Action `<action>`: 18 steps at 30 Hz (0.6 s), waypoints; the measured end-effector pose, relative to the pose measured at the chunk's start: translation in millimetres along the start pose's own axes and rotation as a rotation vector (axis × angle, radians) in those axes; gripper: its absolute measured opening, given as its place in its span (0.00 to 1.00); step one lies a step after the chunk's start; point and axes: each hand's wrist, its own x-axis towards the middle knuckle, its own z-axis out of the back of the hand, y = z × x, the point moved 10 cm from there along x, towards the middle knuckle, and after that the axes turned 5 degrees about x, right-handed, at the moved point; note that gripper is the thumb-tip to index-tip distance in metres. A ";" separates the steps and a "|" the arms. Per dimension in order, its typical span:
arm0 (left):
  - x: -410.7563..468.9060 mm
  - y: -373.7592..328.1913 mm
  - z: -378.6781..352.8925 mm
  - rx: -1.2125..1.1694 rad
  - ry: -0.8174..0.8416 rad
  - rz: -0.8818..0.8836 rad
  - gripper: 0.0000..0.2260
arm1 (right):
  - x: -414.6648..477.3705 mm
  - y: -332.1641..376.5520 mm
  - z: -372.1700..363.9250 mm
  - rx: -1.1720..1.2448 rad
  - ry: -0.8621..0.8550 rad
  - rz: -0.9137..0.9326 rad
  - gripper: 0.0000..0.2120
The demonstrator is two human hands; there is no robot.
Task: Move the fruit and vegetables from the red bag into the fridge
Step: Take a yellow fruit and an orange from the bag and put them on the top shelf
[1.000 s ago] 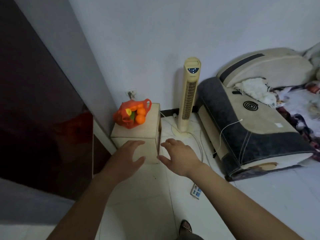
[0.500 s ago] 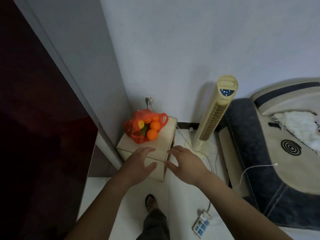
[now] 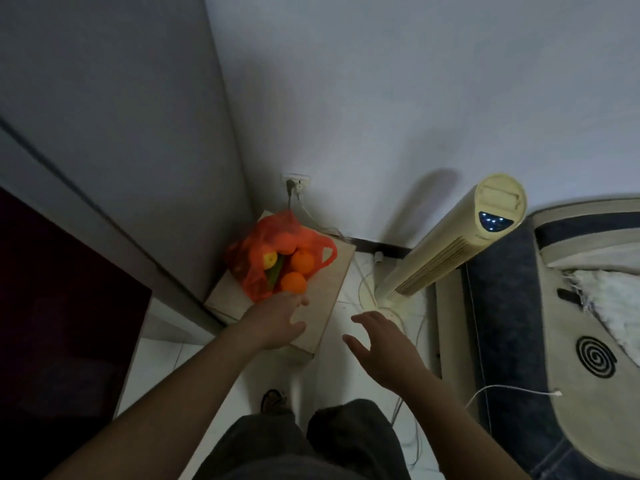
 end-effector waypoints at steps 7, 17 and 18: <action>16.6 42.4 4.0 -0.048 -0.035 0.176 0.23 | 87.1 21.9 -27.5 -0.103 0.247 0.188 0.24; 73.5 63.6 -30.3 -0.249 -0.134 0.482 0.22 | 192.6 -13.0 -42.9 -0.249 0.590 0.460 0.24; 82.4 69.3 -32.0 -0.259 -0.162 0.498 0.22 | 206.6 -16.1 -46.6 -0.271 0.591 0.482 0.24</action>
